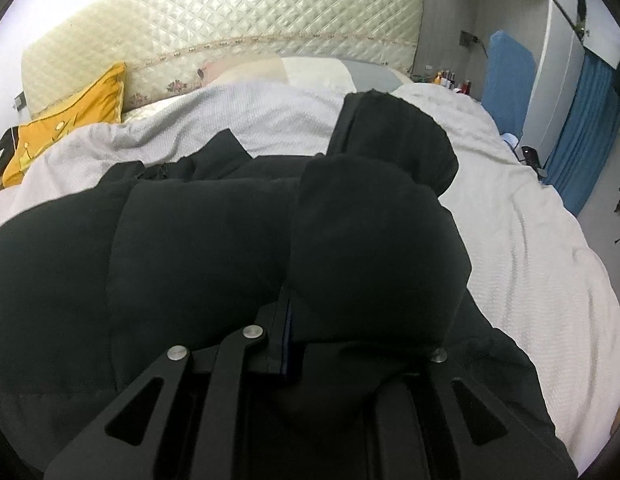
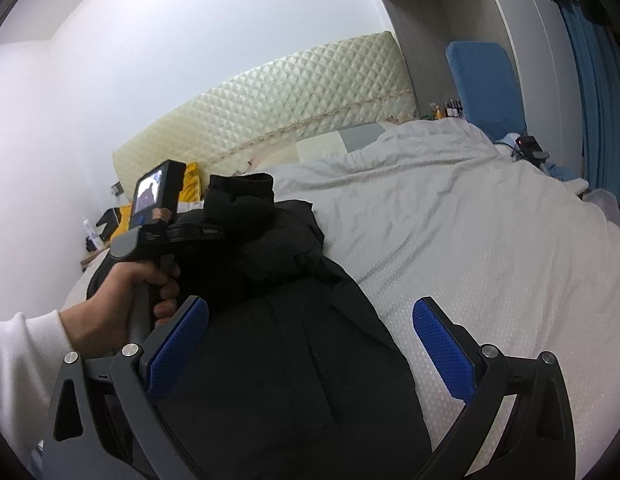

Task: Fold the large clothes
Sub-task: 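Carry the held sleeve across the jacket body toward the right gripper with the left gripper, then release the sleeve onto the jacket and press it flat with both grippers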

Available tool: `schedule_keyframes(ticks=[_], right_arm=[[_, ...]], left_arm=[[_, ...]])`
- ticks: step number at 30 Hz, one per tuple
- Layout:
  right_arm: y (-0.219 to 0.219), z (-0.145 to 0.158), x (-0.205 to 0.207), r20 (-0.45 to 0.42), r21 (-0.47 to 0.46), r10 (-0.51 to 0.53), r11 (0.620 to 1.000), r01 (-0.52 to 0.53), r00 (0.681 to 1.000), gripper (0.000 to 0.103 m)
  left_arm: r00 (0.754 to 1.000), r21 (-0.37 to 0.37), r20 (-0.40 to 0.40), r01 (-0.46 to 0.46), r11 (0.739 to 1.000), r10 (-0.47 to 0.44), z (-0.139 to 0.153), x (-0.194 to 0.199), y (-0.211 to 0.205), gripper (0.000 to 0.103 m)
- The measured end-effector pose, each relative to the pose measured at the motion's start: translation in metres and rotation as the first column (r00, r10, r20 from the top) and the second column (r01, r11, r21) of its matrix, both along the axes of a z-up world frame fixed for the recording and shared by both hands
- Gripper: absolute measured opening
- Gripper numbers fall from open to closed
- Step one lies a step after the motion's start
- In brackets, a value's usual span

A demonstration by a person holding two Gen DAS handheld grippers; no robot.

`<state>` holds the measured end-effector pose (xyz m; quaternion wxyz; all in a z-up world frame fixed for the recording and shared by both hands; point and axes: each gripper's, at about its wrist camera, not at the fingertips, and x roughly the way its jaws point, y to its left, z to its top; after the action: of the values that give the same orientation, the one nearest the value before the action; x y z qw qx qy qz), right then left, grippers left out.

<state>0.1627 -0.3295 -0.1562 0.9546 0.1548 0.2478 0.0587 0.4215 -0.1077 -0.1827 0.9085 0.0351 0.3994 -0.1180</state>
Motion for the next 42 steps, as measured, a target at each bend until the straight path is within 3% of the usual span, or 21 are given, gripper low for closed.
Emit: schedule_keyframes(ticks=[2,4,6,8,16,22,25,30,38,42], right_arm=[[0.005,0.002,0.000,0.011,-0.021,0.011,1.000,-0.011,1.000,0.103],[0.010,0.003,-0.001,0.028,-0.039,0.018,0.999,-0.017,0.999,0.103],[0.015,0.006,-0.002,0.046,-0.053,0.029,0.998,-0.026,0.999,0.103],[0.020,0.010,-0.001,0.068,-0.057,0.040,0.998,-0.036,0.997,0.103],[0.053,0.042,0.022,0.135,-0.077,0.151,0.987,-0.141,0.979,0.103],[0.093,0.068,0.069,0.154,-0.148,0.225,0.968,-0.203,0.962,0.103],[0.112,0.073,0.102,0.146,-0.166,0.261,0.957,-0.237,0.954,0.099],[0.136,0.058,0.171,0.073,-0.183,0.300,0.942,-0.283,0.951,0.076],[0.157,-0.010,0.244,-0.057,-0.227,0.295,0.926,-0.300,0.954,0.075],[0.163,-0.030,0.253,-0.034,-0.245,0.301,0.922,-0.300,0.953,0.078]], left_arm=[[1.000,-0.016,-0.004,0.007,1.000,-0.007,0.004,-0.007,0.004,0.020],[0.999,-0.050,-0.024,0.023,0.999,-0.024,0.009,-0.016,0.009,0.039],[0.999,-0.063,-0.016,0.039,0.997,-0.040,0.017,-0.028,0.014,0.071],[0.998,-0.072,0.015,0.060,0.996,-0.059,0.030,-0.047,0.023,0.079],[0.985,-0.095,0.166,-0.035,0.995,0.050,0.087,-0.112,0.108,0.079],[0.971,-0.078,0.192,-0.133,0.988,0.146,0.098,-0.109,0.168,0.079],[0.962,-0.085,0.197,-0.178,0.980,0.192,0.090,-0.096,0.195,0.079],[0.956,-0.127,0.137,-0.243,0.962,0.260,0.055,-0.058,0.228,0.079],[0.954,-0.102,0.100,-0.273,0.956,0.283,0.007,-0.023,0.237,0.079],[0.954,-0.070,0.104,-0.274,0.959,0.281,-0.003,-0.017,0.234,0.079]])
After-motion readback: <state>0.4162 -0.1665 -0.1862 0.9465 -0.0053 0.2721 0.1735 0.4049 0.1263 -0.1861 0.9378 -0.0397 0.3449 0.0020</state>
